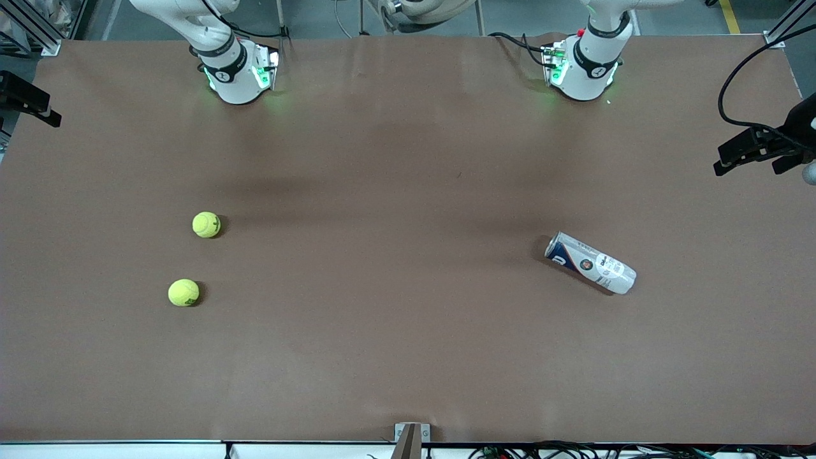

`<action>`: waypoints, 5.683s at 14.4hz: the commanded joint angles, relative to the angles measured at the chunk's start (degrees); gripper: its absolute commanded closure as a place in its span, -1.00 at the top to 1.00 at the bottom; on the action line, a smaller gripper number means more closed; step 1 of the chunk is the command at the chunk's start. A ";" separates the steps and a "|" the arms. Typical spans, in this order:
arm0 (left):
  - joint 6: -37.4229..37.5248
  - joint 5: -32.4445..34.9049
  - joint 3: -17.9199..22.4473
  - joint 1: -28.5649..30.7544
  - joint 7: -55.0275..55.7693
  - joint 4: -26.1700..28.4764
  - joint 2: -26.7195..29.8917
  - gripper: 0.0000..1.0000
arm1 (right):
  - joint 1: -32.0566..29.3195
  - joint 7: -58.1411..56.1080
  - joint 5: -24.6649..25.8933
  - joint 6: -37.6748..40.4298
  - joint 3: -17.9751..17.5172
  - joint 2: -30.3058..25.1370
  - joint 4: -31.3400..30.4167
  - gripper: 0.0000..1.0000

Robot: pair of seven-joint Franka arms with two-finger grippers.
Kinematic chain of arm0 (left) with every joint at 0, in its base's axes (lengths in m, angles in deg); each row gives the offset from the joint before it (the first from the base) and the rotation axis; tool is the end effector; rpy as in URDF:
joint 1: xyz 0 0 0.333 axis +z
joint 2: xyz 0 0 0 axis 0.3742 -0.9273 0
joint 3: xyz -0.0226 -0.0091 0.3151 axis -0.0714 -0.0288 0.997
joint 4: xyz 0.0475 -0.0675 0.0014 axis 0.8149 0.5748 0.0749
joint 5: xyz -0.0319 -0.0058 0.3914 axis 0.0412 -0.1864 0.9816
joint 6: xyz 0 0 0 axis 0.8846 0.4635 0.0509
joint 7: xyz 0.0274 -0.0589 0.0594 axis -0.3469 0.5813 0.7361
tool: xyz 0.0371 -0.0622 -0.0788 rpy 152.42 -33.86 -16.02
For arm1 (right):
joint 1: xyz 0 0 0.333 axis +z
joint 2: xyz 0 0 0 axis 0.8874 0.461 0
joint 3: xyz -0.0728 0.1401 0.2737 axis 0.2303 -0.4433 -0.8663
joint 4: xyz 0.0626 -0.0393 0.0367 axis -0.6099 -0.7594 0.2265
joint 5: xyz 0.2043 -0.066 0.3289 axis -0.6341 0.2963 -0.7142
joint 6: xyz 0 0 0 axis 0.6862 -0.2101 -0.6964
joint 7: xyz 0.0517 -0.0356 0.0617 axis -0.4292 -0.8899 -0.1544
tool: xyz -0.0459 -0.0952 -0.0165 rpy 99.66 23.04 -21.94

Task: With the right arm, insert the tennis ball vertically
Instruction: 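Reach the right gripper to a tennis ball while the left gripper reaches the tube, then grasp the tennis ball with the right gripper while the left gripper grasps the tube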

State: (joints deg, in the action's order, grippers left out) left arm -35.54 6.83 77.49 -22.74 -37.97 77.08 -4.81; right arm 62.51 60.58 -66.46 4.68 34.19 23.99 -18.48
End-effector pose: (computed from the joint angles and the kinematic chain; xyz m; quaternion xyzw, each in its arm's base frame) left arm 0.5547 -0.0025 0.6332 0.9999 0.0073 0.0004 0.0072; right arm 0.4955 -0.0651 0.6742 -0.9992 -0.0079 0.0333 0.0205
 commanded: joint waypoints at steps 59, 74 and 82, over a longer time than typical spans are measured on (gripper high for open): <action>-54.94 42.14 -1.90 -9.87 107.94 30.43 -24.91 1.00 | 4.17 16.64 -3.66 -73.82 -0.20 21.01 -51.40 -0.16; -57.66 43.63 -1.03 -9.78 108.03 29.55 -28.96 1.00 | 6.81 27.88 -4.45 -58.53 -0.20 16.36 -42.35 -0.99; -57.66 43.46 -0.59 -9.09 108.38 28.41 -30.10 0.39 | 10.06 37.46 -4.63 -47.11 -0.29 14.69 -34.26 -0.99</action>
State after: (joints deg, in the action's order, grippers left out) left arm -92.57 48.90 76.71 -32.51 68.96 106.36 -34.50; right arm 71.69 95.07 -70.78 -44.38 33.81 40.23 -53.14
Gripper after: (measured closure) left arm 0.110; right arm 0.344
